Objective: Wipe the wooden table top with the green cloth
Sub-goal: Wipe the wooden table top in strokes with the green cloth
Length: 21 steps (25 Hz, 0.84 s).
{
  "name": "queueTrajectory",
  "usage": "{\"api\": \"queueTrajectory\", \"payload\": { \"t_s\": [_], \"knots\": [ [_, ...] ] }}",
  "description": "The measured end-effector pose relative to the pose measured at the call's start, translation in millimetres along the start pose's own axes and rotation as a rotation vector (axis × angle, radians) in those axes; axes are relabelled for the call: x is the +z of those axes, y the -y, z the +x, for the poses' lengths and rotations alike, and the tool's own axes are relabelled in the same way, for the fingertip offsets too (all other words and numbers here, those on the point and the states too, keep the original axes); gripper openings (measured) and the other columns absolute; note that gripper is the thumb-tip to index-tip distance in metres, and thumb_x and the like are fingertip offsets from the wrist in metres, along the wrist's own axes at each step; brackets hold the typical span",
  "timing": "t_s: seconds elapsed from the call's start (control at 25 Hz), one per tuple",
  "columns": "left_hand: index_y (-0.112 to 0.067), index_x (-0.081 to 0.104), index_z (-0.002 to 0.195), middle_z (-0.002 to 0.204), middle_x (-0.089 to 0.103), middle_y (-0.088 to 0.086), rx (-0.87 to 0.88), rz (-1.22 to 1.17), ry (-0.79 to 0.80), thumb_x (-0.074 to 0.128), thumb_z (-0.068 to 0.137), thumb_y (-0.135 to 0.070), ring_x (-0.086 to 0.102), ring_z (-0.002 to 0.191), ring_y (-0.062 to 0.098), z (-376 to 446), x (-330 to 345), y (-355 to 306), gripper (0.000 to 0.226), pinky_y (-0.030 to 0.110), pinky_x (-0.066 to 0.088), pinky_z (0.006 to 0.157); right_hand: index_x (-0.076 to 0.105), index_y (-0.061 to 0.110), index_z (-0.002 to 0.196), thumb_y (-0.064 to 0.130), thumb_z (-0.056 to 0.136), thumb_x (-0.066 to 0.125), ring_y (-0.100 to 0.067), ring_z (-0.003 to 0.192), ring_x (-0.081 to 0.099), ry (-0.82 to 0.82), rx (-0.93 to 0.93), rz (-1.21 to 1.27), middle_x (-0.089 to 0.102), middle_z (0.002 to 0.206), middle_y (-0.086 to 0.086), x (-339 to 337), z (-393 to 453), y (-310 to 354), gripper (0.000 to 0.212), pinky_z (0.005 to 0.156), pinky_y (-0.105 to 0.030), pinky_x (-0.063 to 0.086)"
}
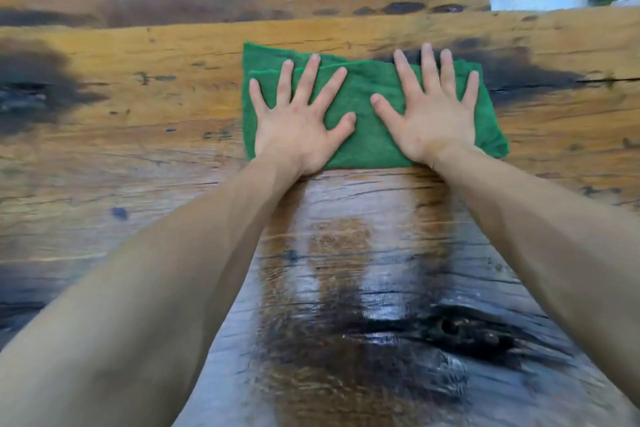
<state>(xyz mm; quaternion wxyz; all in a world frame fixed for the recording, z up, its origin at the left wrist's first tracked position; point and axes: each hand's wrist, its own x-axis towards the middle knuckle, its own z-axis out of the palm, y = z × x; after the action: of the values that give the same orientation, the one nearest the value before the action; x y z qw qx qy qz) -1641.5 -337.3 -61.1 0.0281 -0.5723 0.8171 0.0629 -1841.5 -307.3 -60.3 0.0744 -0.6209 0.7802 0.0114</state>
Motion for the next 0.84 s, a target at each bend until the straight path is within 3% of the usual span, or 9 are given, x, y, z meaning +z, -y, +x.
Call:
{"api": "queueTrajectory", "payload": {
  "t_s": [0.2, 0.48, 0.68, 0.84],
  "knots": [
    [-0.053, -0.004, 0.155, 0.169, -0.01, -0.011, 0.001, 0.01, 0.0, 0.012, 0.092, -0.076, -0.011, 0.155, 0.026, 60.2, -9.1, -9.4, 0.068, 0.072, -0.005, 0.116, 0.002, 0.041, 0.158, 0.078, 0.09, 0.013, -0.026, 0.153, -0.012, -0.049, -0.024, 0.014, -0.006, 0.168, 0.0, -10.0, 57.9, -20.8, 0.078, 0.12, -0.059, -0.006],
    [-0.053, -0.003, 0.155, 0.17, -0.004, -0.01, -0.027, 0.002, 0.0, 0.009, 0.092, -0.076, -0.007, 0.156, 0.026, 112.1, -16.5, -34.4, 0.068, 0.072, -0.005, 0.115, -0.009, 0.041, 0.156, 0.078, 0.089, 0.014, -0.029, 0.153, -0.015, -0.104, -0.04, 0.047, -0.017, 0.167, 0.0, -20.7, 109.5, -49.9, 0.08, 0.12, -0.06, -0.004],
    [-0.05, -0.005, 0.156, 0.169, -0.01, -0.008, -0.058, -0.005, -0.006, 0.009, 0.093, -0.074, -0.011, 0.155, 0.027, 98.1, -12.9, -45.1, 0.069, 0.071, -0.006, 0.116, -0.012, 0.04, 0.155, 0.078, 0.089, 0.015, -0.039, 0.151, -0.015, -0.149, -0.075, 0.055, -0.019, 0.166, -0.006, -21.9, 102.3, -53.7, 0.081, 0.119, -0.063, -0.003],
    [-0.048, -0.005, 0.157, 0.169, -0.013, -0.007, -0.064, -0.013, -0.002, 0.01, 0.095, -0.072, -0.013, 0.155, 0.028, 61.4, -6.8, -58.2, 0.068, 0.071, -0.007, 0.116, -0.015, 0.042, 0.155, 0.08, 0.088, 0.012, -0.042, 0.15, -0.016, -0.091, -0.066, 0.026, -0.021, 0.165, -0.007, -17.2, 68.7, -59.0, 0.082, 0.118, -0.065, -0.004]
  ]
}}
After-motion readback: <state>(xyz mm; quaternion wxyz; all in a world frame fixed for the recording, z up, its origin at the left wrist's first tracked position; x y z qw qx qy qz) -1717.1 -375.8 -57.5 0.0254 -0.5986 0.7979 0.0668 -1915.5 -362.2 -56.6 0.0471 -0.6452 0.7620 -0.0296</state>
